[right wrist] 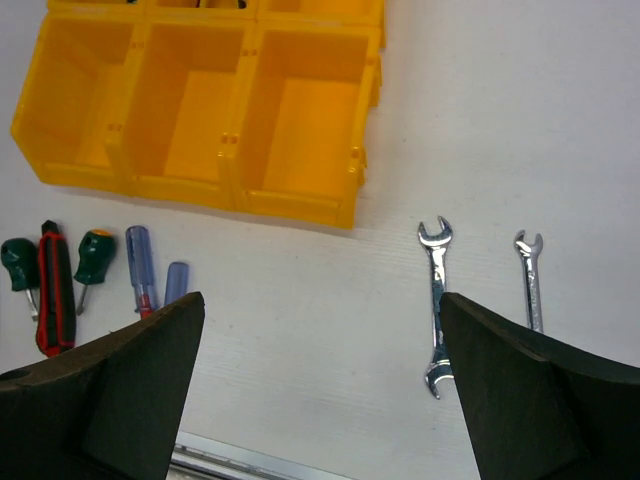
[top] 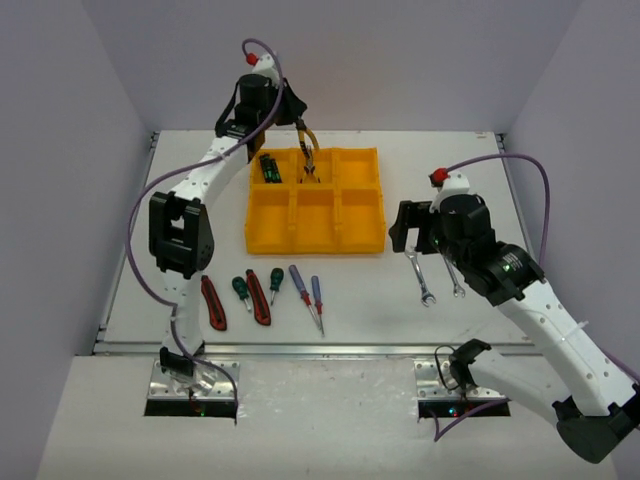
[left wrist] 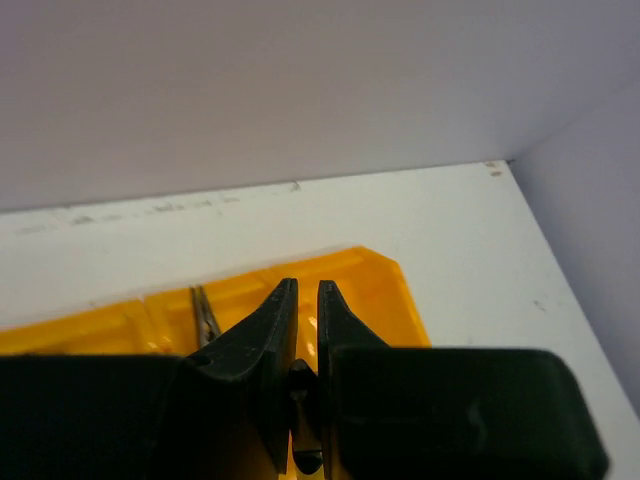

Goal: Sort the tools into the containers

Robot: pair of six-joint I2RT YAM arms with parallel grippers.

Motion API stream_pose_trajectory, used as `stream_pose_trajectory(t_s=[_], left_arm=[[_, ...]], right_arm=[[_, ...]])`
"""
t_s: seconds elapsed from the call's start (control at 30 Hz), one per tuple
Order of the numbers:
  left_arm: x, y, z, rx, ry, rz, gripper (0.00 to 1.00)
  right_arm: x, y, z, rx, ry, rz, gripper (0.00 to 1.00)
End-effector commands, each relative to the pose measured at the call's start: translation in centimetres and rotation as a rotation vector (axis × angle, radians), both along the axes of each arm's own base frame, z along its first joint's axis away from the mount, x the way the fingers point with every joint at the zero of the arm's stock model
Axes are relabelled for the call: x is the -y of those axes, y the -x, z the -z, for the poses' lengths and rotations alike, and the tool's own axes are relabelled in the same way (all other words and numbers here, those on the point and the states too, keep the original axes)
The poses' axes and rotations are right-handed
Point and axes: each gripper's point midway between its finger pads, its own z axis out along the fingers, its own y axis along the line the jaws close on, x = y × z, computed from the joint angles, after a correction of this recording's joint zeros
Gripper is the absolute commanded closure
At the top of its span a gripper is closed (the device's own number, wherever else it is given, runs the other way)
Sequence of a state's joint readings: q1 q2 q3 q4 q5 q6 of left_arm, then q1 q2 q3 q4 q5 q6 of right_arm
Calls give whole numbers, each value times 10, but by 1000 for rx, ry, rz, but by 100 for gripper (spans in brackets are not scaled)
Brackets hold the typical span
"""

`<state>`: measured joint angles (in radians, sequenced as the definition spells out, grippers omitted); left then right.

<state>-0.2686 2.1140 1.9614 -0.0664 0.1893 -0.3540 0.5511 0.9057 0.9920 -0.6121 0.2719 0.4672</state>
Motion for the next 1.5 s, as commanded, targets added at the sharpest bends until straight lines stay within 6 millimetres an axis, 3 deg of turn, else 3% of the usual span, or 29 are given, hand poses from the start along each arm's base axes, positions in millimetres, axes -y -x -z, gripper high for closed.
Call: stream_pose_trajectory(t_s=[0.0,0.23,0.57,0.7,0.9,0.97,1.03,1.1,1.17,1.27,1.3,1.33,1.37,1.47], left_arm=[[23,-8,8,121,-95,314,100],[34,-31,48,146,-92,400,100],[36,-42,60,126,-49,371,100],[36,-37,78,47,-50,373,100],[39,-28,77,-5,-55,363,98],[40,-26,78,-20,-61,349,92],[42,-26,85,-38,-58,342,78],[42,-28,92,-63,-48,333,50],[42,-27,92,-80,-42,323,31],[41,-24,55,-31,-37,288,19],[39,-21,24,6,-21,258,11],[39,-17,5,32,-14,247,1],[38,-13,-15,58,-5,233,0],[16,14,-104,165,37,131,0]], right_arm=[[14,4,5,-16,83,14,1],[12,9,11,-34,98,-29,1],[10,7,26,-74,132,-49,1],[9,4,33,-85,144,-51,1],[11,-5,36,-102,158,-9,1],[9,-7,37,-112,145,-4,1],[7,-8,37,-118,131,-6,1],[6,-8,37,-120,128,-7,1],[7,-8,38,-125,130,-4,1],[8,-10,45,-149,142,2,1],[9,-11,49,-165,141,12,1],[7,-12,51,-171,134,13,1],[6,-12,52,-177,131,14,1],[-2,-18,53,-184,69,41,1]])
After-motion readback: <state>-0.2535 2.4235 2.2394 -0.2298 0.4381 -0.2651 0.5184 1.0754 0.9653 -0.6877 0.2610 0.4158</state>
